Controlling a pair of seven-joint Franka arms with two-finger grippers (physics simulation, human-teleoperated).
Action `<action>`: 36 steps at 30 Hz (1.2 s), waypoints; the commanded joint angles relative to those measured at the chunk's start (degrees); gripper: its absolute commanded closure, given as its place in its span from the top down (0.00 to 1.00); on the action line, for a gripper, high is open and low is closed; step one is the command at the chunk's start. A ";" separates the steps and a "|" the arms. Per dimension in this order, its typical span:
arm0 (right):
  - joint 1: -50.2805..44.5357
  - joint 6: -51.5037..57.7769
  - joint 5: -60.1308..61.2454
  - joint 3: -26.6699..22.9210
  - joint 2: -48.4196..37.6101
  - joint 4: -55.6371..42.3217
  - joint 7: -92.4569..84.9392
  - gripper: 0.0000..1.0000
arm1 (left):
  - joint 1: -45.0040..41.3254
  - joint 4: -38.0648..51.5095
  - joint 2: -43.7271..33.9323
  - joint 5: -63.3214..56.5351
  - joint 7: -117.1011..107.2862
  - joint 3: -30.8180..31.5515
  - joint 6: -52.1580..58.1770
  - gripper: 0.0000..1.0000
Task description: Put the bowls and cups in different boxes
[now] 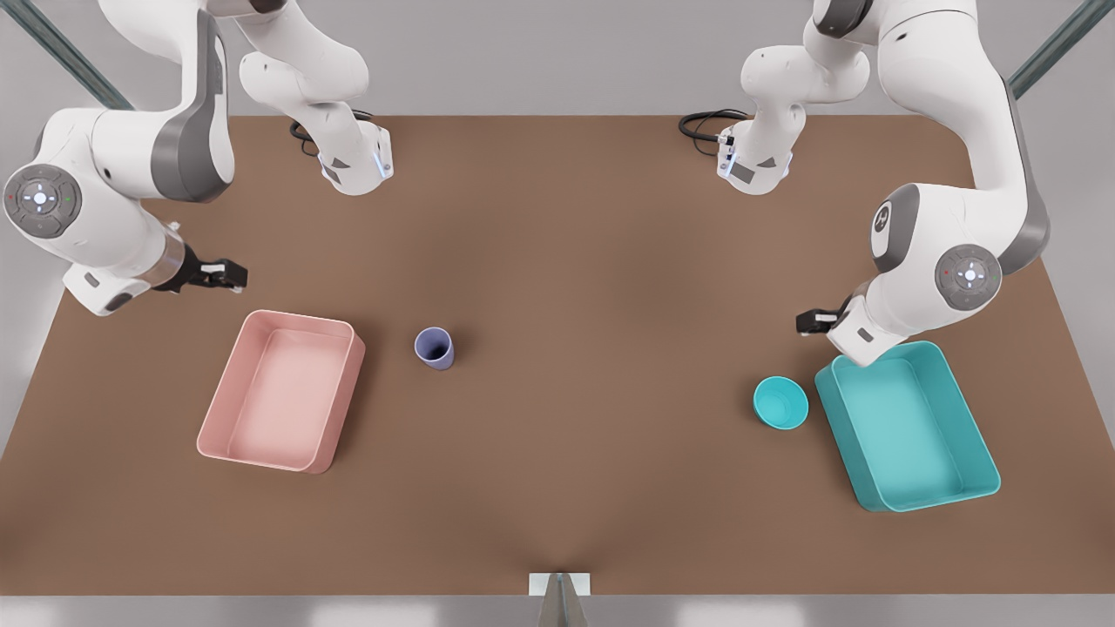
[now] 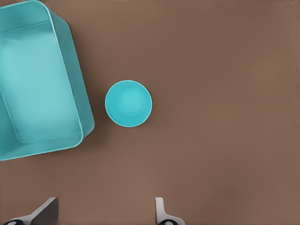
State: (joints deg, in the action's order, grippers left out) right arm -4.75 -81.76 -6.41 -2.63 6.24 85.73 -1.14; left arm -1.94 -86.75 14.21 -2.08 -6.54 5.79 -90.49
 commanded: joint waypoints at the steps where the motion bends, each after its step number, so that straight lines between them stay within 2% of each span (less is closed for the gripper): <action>1: -0.17 -1.21 -0.09 -0.01 0.34 -0.12 -0.44 1.00 | 0.00 0.00 -0.06 -0.03 -1.45 0.01 -1.09 1.00; 3: -3.07 -1.56 2.27 0.16 4.47 0.40 -0.44 1.00 | -3.86 0.09 3.71 -1.44 -1.98 -0.34 -3.29 1.00; 4: -5.44 -2.17 3.42 0.16 8.08 0.58 -0.18 1.00 | -7.11 0.01 8.10 -5.65 -2.68 -1.30 -9.78 1.00; 7: -10.98 -6.74 3.68 0.08 14.76 1.28 0.70 1.00 | -9.84 -2.01 19.09 -13.75 -3.04 -2.62 -25.43 1.00; 9: -13.70 -13.68 5.53 0.16 17.66 2.69 4.03 1.00 | -9.84 -6.50 22.35 -13.75 -2.86 -3.24 -37.22 1.00; 11: -15.37 -21.68 7.20 0.16 16.61 8.31 7.02 1.00 | -9.93 -9.05 23.58 -14.18 -2.95 -4.20 -38.45 1.00; 14: -16.43 -40.75 11.42 0.25 14.06 19.65 7.64 1.00 | -10.02 -12.30 22.70 -17.52 -3.04 -5.26 -38.19 1.00; 18: -17.66 -47.60 14.23 0.17 13.44 23.08 8.69 1.00 | -10.10 -15.46 20.77 -17.52 -4.35 -5.26 -37.48 1.00; 23: -18.71 -48.05 15.46 -0.19 14.85 26.41 12.47 1.00 | -11.25 -15.29 23.05 -17.35 -4.79 -5.26 -40.03 1.00; 24: -19.15 -48.05 15.73 -0.19 14.94 27.39 14.14 1.00 | -11.25 -15.29 23.40 -17.35 -4.79 -5.26 -40.03 0.92; 26: -19.15 -48.05 15.81 -0.19 14.85 29.32 14.32 1.00 | -11.16 -15.20 23.76 -17.17 -4.88 -5.35 -39.94 0.47; 27: -19.15 -47.96 15.81 -0.19 14.76 29.94 14.32 1.00 | -11.16 -15.11 23.67 -17.17 -4.97 -5.44 -39.77 0.32; 28: -19.24 -48.05 15.81 -0.19 14.85 30.20 14.32 1.00 | -11.16 -15.11 23.67 -17.17 -5.93 -5.44 -39.77 0.21; 33: -19.68 -48.75 15.81 -0.27 16.69 29.85 14.23 1.00 | -11.33 -13.88 22.44 -17.26 -7.52 -5.52 -36.17 0.21; 36: -19.51 -50.16 15.81 -0.27 19.16 29.67 14.15 1.00 | -11.25 -12.75 17.52 -17.17 -9.36 -5.52 -29.94 0.21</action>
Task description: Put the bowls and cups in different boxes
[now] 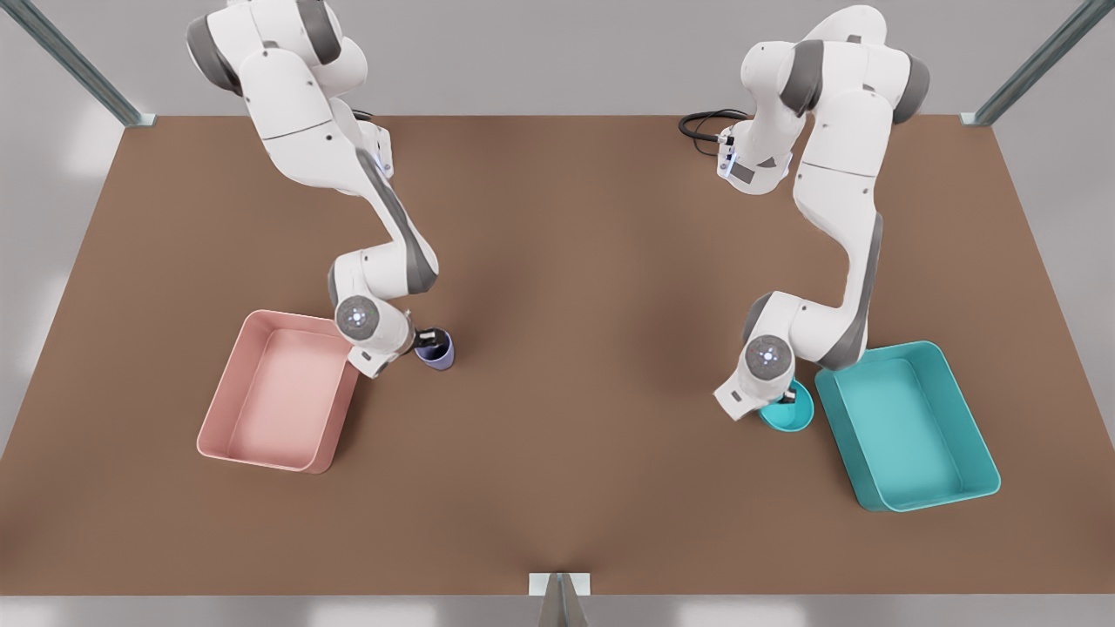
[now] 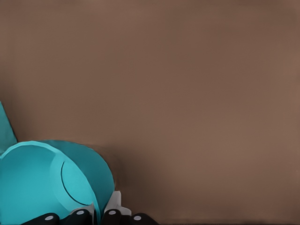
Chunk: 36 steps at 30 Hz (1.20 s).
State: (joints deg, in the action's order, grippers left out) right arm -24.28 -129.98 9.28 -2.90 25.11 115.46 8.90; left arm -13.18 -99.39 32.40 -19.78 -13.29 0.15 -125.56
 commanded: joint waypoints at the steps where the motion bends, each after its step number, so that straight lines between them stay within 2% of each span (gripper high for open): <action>1: 0.02 -2.55 0.12 0.00 0.82 0.03 4.11 1.00 | 0.34 2.44 -3.30 0.53 -2.53 -0.76 10.66 0.21; 2: 0.11 -2.65 0.12 0.00 1.17 0.12 4.11 1.00 | 1.04 6.13 -6.55 0.53 -2.27 -2.52 17.86 0.21; 3: 0.11 -2.73 0.04 0.00 1.52 0.03 4.11 0.95 | 3.94 10.97 -7.00 0.44 -1.65 -2.70 23.69 0.21; 5: -0.07 -1.94 0.04 0.09 1.08 -0.32 4.20 0.28 | 9.57 13.34 -4.80 0.53 2.30 -2.79 21.67 0.21; 6: -0.07 -1.85 0.04 0.09 0.91 -0.41 4.20 0.21 | 12.12 14.66 -2.61 0.44 4.06 -2.79 20.27 0.21; 7: -0.07 -1.68 0.04 0.09 0.91 -0.58 4.28 0.21 | 14.23 18.35 1.17 0.36 7.23 -3.49 18.77 0.21; 9: -0.15 -1.59 0.04 0.09 1.00 -0.76 4.28 0.21 | 15.02 17.92 4.95 0.88 6.79 -3.93 16.84 0.21; 12: 0.11 -0.10 -0.05 0.17 0.47 -2.25 3.23 0.21 | 16.34 15.63 10.84 0.80 6.70 -4.72 6.47 0.21; 15: 2.83 10.17 -0.58 -0.09 -1.90 -10.06 0.25 0.21 | 16.95 15.54 12.43 0.80 5.91 -4.90 5.50 0.21; 17: 8.02 21.34 -1.02 -0.53 -2.26 -19.03 -6.69 0.21 | 17.04 15.63 13.22 0.97 5.73 -4.90 5.32 0.21; 18: 9.43 25.82 -3.82 -2.46 -2.17 -22.73 -11.00 0.21 | 17.04 15.63 13.22 0.80 6.17 -4.90 5.41 0.67; 19: 9.43 29.60 -5.67 -5.45 -2.26 -25.36 -14.87 0.21 | 17.04 15.63 12.08 0.80 6.26 -4.90 5.76 0.97; 20: 10.48 31.37 -5.68 -7.38 -2.08 -26.51 -18.21 0.21 | 17.04 15.63 11.02 1.06 6.08 -4.90 6.20 1.00; 21: 12.94 31.81 -5.67 -8.44 -1.29 -27.56 -22.34 0.21 | 17.04 15.72 9.53 1.06 6.08 -4.90 7.95 1.00; 24: 19.53 31.72 -5.68 -8.44 3.71 -31.16 -29.19 0.21 | 15.56 16.16 -4.44 13.18 5.91 -4.20 26.84 1.00; 26: 21.03 29.97 -5.15 -8.44 8.37 -31.78 -29.64 0.21 | 13.00 16.33 -11.47 14.77 6.00 1.77 34.05 1.00; 30: 21.73 22.85 -4.53 -8.09 13.74 -30.90 -29.73 0.21 | 11.59 23.45 -14.29 15.91 9.51 6.26 45.40 1.00; 36: 20.76 18.80 -3.48 -7.74 15.85 -30.11 -29.11 0.21 | 11.51 23.98 -13.77 15.65 8.63 6.70 45.84 1.00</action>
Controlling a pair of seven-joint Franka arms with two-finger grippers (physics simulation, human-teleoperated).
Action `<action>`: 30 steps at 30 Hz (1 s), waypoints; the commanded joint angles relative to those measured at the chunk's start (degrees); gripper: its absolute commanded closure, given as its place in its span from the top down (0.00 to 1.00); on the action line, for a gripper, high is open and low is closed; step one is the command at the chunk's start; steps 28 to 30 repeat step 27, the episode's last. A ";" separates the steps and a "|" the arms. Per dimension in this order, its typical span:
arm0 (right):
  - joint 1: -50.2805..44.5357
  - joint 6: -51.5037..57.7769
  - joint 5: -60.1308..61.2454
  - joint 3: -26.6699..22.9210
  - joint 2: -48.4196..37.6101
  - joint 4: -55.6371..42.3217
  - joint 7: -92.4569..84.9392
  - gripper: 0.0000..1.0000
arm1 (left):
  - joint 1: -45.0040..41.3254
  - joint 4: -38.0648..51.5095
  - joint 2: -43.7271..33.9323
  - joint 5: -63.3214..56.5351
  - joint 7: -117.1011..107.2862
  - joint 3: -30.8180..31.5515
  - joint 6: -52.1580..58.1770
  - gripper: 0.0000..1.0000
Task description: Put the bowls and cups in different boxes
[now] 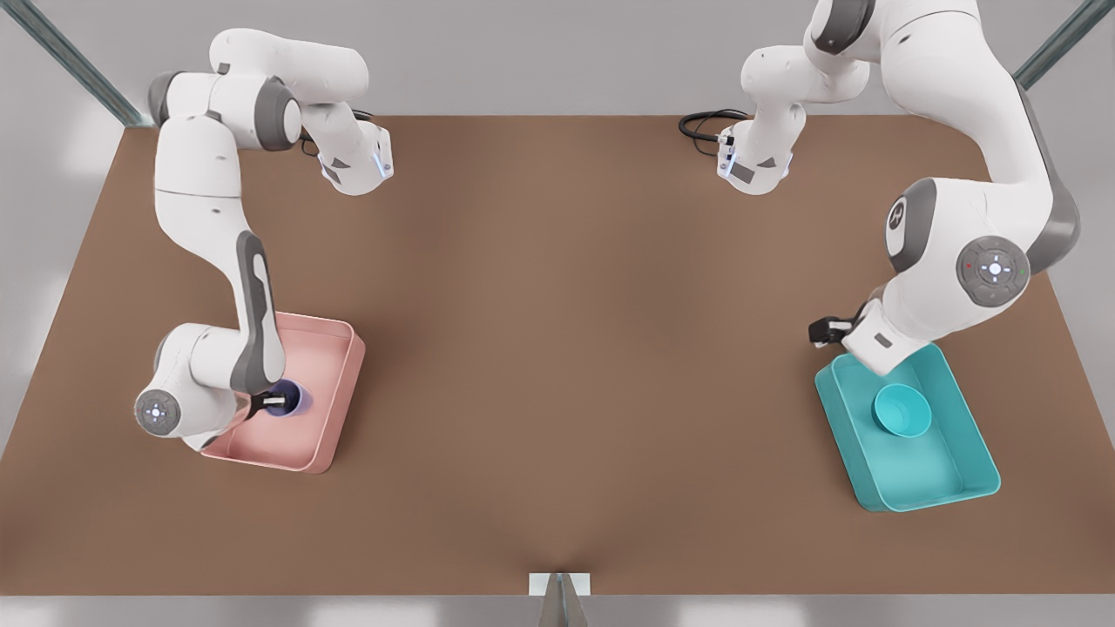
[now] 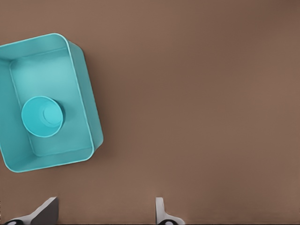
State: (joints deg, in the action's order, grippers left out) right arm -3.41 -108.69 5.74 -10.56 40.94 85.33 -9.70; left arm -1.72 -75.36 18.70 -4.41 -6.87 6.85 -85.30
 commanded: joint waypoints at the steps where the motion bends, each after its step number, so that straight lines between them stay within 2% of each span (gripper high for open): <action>1: -0.02 -2.31 0.06 0.19 -0.07 0.01 -10.51 0.21 | 0.40 -0.05 0.02 0.28 2.21 0.00 5.23 1.00; 2: 0.07 -2.31 0.06 0.27 -0.07 0.01 -10.86 1.00 | 0.32 0.04 -0.33 0.28 2.21 0.00 5.32 1.00; 10: 0.07 1.38 2.00 0.27 -1.74 0.36 -13.15 1.00 | 0.67 0.22 -0.86 0.19 2.47 0.35 5.23 1.00; 12: -0.11 7.52 2.08 0.27 -4.72 0.27 -12.80 1.00 | 0.67 0.22 -1.03 0.19 2.30 0.44 5.58 1.00; 13: -0.72 13.24 1.91 0.27 -7.62 -0.34 -12.45 1.00 | 0.58 0.13 -0.94 0.19 2.30 0.44 5.67 1.00; 15: -1.16 17.28 1.82 0.27 -13.77 -0.52 -11.31 1.00 | 0.67 0.13 -0.94 0.19 2.30 0.44 5.58 1.00; 17: -1.60 34.05 0.77 -0.16 -16.33 -7.53 3.80 1.00 | 0.67 0.13 -0.94 0.19 2.30 0.35 5.67 1.00; 19: -2.83 40.48 -3.09 0.01 -18.08 -13.17 13.63 1.00 | 0.67 0.13 -0.94 0.19 2.38 0.35 5.75 1.00; 21: -2.48 41.28 -7.58 2.56 -25.81 -12.65 14.27 1.00 | 0.75 0.13 -0.94 0.19 2.47 0.27 5.76 1.00; 25: -1.60 37.15 -7.58 3.97 -32.58 -5.36 14.18 1.00 | 0.84 0.04 -0.94 0.19 2.56 0.26 6.55 1.00; 30: -1.69 37.15 -7.58 3.97 -32.50 -5.44 14.18 1.00 | 0.84 0.04 -0.94 0.19 2.56 0.26 6.63 1.00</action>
